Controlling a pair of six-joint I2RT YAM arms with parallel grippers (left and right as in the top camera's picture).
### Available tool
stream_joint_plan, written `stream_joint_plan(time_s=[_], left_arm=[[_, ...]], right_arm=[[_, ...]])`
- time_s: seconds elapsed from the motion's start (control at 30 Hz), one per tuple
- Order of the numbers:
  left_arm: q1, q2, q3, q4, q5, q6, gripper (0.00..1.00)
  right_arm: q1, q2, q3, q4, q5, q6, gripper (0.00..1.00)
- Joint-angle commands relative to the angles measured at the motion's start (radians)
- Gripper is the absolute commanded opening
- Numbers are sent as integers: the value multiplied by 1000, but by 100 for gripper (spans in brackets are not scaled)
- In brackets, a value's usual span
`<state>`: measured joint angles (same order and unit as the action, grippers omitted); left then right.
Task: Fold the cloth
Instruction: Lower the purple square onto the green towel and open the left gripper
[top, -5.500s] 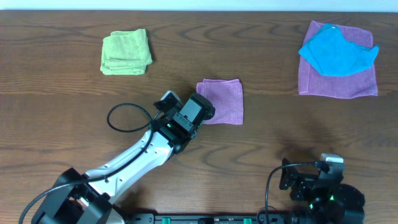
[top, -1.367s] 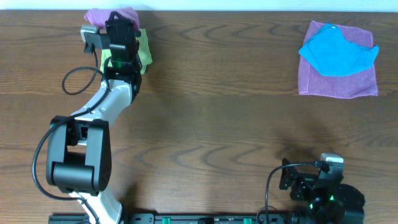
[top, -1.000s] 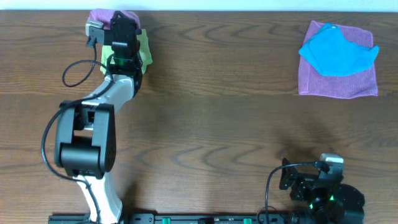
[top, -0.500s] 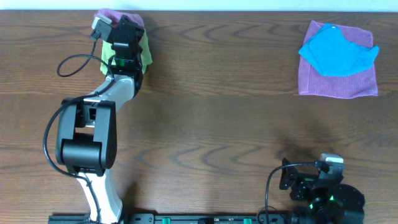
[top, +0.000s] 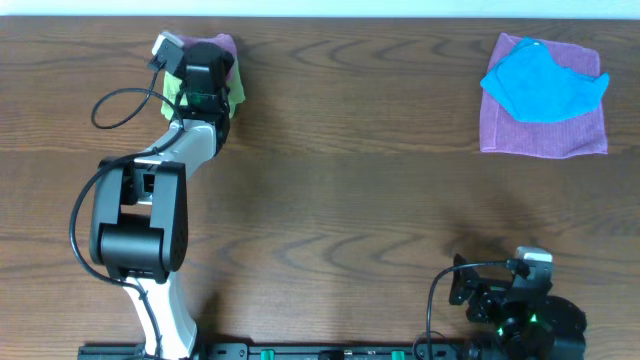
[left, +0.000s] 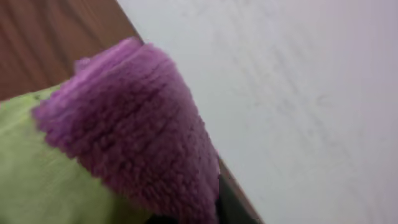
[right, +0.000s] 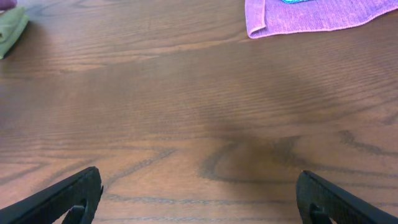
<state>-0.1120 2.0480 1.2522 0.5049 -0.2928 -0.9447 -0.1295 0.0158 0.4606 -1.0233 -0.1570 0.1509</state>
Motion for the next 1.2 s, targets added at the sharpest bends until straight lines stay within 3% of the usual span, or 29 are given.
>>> stream_joint_plan(time_s=[0.0,0.07,0.1,0.13,0.43,0.63,0.87,0.97,1.17], left_arm=[[9,9,21,-5,-32,26,43],[9,9,21,-4,-30,25,79],[9,9,20,-4,-30,25,92],[9,9,20,-3,-27,24,98],[9,3,21,-14,32,-100,95],[9,1,21,-39,84,-323,95],[0,1,20,-338,213,-584,95],[0,1,21,-424,251,-588,95],[0,-2,21,-395,268,-572,95]], right_arm=[[6,-8,-1,2,3,10,99],[6,-8,-1,2,3,10,99],[6,-8,-1,2,3,10,99],[6,-8,-1,2,3,10,99],[6,-8,-1,2,3,10,99],[6,-8,-1,2,3,10,99],[6,-8,-1,2,3,10,99],[6,-8,-1,2,3,10,99],[6,-8,-1,2,3,10,99]])
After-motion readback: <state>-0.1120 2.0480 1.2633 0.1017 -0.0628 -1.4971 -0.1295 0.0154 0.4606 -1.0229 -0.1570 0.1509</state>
